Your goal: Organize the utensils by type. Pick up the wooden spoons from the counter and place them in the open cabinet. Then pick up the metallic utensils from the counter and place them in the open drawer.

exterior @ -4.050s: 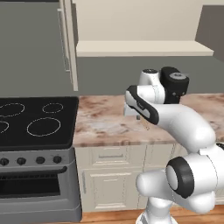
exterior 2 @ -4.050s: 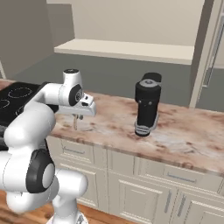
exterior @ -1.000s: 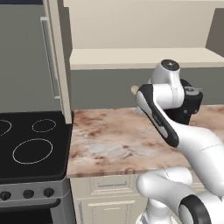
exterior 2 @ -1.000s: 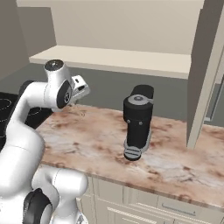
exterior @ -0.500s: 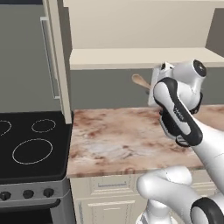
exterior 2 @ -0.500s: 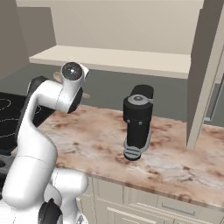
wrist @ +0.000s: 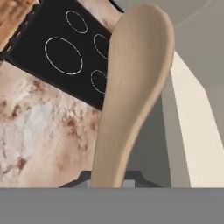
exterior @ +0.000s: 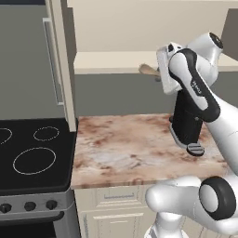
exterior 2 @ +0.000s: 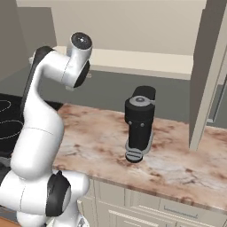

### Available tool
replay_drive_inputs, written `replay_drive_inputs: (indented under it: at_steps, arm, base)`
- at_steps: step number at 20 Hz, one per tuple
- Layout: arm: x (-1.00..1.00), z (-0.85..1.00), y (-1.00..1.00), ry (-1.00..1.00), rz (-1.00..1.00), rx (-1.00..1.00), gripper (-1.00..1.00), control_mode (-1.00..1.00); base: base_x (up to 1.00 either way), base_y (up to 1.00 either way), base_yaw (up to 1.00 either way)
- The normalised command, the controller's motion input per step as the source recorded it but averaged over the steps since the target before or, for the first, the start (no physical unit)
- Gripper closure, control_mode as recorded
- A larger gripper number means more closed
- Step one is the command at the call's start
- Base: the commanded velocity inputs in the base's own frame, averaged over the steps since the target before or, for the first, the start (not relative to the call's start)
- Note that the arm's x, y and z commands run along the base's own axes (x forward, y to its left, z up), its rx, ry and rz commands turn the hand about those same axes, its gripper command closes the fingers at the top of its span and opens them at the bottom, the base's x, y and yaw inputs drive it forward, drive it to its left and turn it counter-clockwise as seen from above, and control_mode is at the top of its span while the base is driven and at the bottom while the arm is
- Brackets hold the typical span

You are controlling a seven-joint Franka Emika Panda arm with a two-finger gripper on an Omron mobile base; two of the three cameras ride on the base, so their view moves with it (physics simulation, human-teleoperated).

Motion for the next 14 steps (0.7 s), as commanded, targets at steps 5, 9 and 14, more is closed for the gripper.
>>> replay_drive_inputs:
  at_steps: [5,9,14]
  arm:
    - [0.25,0.29,0.00,0.00,0.03,-0.31,1.00,-1.00]
    - [0.35,0.21,0.01,0.00,0.00,-0.19,1.00,-1.00]
    - [0.29,-0.04,0.09,-0.09,-0.01,-0.01,1.00,-1.00]
  base:
    - [0.00,0.00,0.00]
    - [0.00,0.00,0.00]
    - [0.00,0.00,0.00]
